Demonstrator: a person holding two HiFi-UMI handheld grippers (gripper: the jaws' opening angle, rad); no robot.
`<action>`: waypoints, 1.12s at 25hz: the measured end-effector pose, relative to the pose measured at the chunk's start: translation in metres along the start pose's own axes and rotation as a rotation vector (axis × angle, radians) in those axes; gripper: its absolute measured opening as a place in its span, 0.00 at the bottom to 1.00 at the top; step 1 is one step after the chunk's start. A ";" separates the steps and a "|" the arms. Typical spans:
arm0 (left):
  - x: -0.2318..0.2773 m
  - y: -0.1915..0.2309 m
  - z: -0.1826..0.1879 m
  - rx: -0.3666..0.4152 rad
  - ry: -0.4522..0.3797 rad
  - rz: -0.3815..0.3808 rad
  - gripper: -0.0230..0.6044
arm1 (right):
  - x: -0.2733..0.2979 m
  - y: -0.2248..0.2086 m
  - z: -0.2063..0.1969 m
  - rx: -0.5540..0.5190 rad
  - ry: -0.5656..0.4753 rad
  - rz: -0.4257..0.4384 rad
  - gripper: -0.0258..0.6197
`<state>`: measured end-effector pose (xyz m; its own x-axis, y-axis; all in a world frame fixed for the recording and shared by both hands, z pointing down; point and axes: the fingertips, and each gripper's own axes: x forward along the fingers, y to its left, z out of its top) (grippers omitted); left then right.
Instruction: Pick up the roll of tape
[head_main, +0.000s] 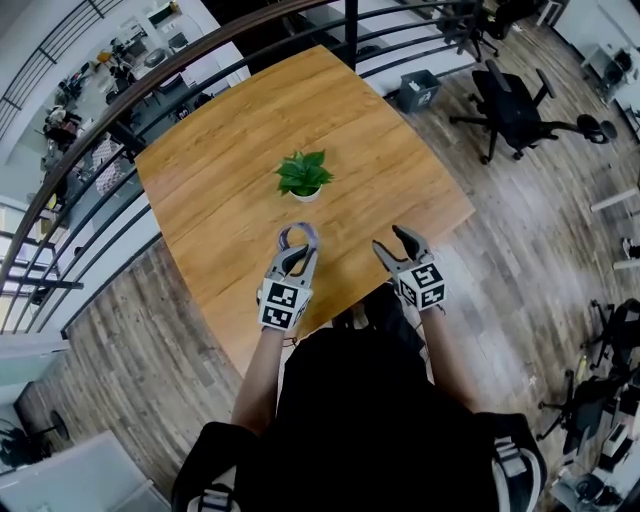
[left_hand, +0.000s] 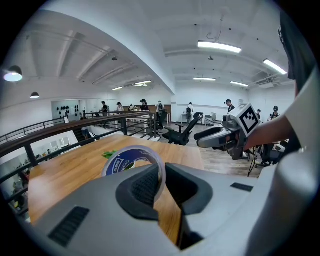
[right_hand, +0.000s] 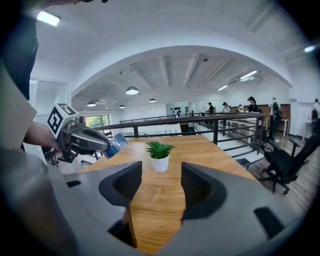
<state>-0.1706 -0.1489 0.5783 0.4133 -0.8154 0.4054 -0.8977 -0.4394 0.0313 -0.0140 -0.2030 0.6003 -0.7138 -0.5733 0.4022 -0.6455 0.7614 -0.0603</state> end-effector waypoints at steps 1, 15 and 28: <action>-0.002 0.002 -0.001 -0.002 -0.003 0.006 0.12 | 0.000 0.001 -0.001 0.001 0.003 0.000 0.43; -0.015 0.001 -0.006 -0.012 -0.003 0.008 0.12 | 0.000 0.006 0.002 0.007 -0.005 -0.008 0.42; -0.022 0.001 -0.014 -0.010 0.010 0.019 0.12 | -0.007 0.008 -0.002 -0.002 -0.005 -0.012 0.42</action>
<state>-0.1825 -0.1256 0.5825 0.3945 -0.8197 0.4153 -0.9070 -0.4199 0.0329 -0.0137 -0.1918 0.5985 -0.7072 -0.5838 0.3987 -0.6534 0.7551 -0.0534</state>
